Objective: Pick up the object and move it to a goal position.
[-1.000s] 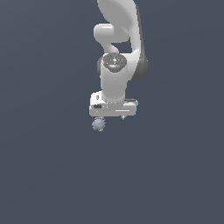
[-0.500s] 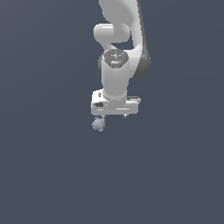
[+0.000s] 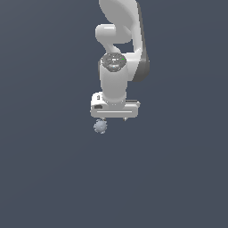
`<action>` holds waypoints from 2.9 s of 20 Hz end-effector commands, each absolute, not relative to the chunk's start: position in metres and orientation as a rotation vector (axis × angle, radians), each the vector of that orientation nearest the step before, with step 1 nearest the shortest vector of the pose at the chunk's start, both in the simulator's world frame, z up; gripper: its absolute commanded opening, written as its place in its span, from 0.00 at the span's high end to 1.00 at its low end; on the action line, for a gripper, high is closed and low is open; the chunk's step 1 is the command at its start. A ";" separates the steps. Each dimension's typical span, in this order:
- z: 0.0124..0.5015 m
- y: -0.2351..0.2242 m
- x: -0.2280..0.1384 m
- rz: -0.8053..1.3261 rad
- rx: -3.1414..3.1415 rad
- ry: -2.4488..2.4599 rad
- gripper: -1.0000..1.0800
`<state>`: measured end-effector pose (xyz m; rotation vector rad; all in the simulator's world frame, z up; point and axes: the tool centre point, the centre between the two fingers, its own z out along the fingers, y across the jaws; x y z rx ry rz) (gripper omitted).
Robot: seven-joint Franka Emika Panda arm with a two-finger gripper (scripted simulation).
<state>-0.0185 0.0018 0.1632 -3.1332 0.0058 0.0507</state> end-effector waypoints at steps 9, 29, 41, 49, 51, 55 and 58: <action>0.116 -0.048 -0.042 0.021 -3.119 0.318 0.04; 0.074 -0.077 -0.061 0.002 -3.100 0.506 0.04; 0.039 -0.078 -0.061 0.000 -3.100 0.512 1.00; 0.039 -0.078 -0.061 0.000 -3.100 0.512 1.00; 0.040 -0.078 -0.061 -0.001 -3.100 0.511 1.00; 0.041 -0.080 -0.065 -0.001 -3.100 0.511 1.00; 0.043 -0.085 -0.072 -0.001 -3.100 0.511 1.00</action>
